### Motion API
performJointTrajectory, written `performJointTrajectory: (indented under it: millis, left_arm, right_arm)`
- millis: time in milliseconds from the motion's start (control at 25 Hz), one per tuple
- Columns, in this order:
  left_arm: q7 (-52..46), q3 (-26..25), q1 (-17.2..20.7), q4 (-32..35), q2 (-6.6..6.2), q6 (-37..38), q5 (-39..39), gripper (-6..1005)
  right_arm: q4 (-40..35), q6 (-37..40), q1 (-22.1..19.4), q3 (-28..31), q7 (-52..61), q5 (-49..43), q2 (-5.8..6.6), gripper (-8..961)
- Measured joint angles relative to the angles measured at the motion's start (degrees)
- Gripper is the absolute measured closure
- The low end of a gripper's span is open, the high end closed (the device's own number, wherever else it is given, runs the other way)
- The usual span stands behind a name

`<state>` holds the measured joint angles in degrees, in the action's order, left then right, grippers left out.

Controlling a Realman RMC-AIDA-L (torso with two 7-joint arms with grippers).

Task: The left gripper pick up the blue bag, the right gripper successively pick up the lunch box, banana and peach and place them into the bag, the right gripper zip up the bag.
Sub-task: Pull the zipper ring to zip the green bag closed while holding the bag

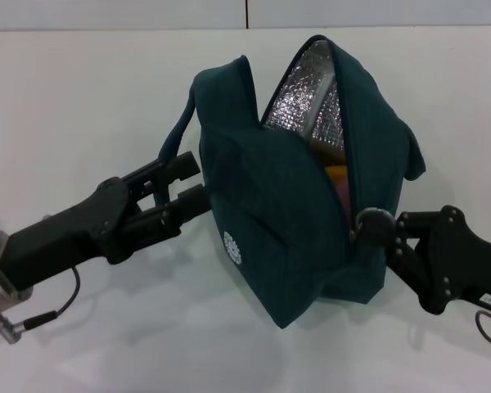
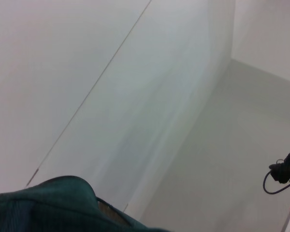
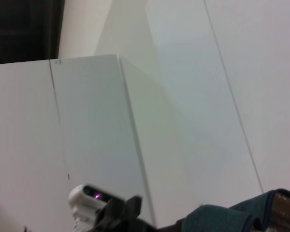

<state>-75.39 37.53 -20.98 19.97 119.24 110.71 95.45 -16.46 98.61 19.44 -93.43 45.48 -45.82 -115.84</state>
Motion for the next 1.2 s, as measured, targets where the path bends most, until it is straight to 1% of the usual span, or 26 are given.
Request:
performJointTrajectory:
  millis: [160, 320, 360, 520, 640, 800, 1000, 1200]
  left_arm:
    - [3.62, 0.1, 1.39, -0.06, 0.18, 1.15, 0.13, 167]
    - [7.27, 1.57, 2.61, -0.1, 0.2, 2.52, 0.14, 169]
    - [9.85, 3.68, 3.54, -0.25, 0.2, 2.68, 0.13, 170]
    - [13.53, 5.62, 4.27, -2.11, 0.2, 2.19, 0.13, 172]
    - [15.43, 5.81, 4.22, -3.73, 0.25, 0.43, 0.1, 173]
    - [15.71, 6.0, 3.84, -4.86, 0.41, -2.95, -0.07, 175]
    - [16.17, 5.65, 3.32, -5.54, 0.52, -5.22, -0.48, 177]
    - [19.53, 5.42, 2.93, -7.77, 0.62, -8.0, -3.62, 180]
  right_arm:
    - [0.0, -0.17, 0.31, 0.0, 0.0, 1.03, 0.0, 923]
    - [-0.04, -0.54, 0.62, 0.02, -0.02, 1.93, 0.0, 922]
    - [-0.21, -0.67, 0.75, 0.02, -0.02, 2.12, 0.0, 922]
    - [-1.11, -1.88, 1.63, -0.08, -0.03, 2.28, -0.07, 920]
    - [-1.39, -2.75, 3.41, -0.35, 0.01, 2.31, -0.19, 919]
    - [-1.41, -4.07, 6.06, -0.41, 0.26, 2.31, -0.31, 918]
    - [-1.36, -5.26, 8.86, -0.71, 0.44, 2.38, -0.37, 916]
    - [-1.41, -6.91, 10.66, -3.34, 0.45, 5.26, -0.35, 914]
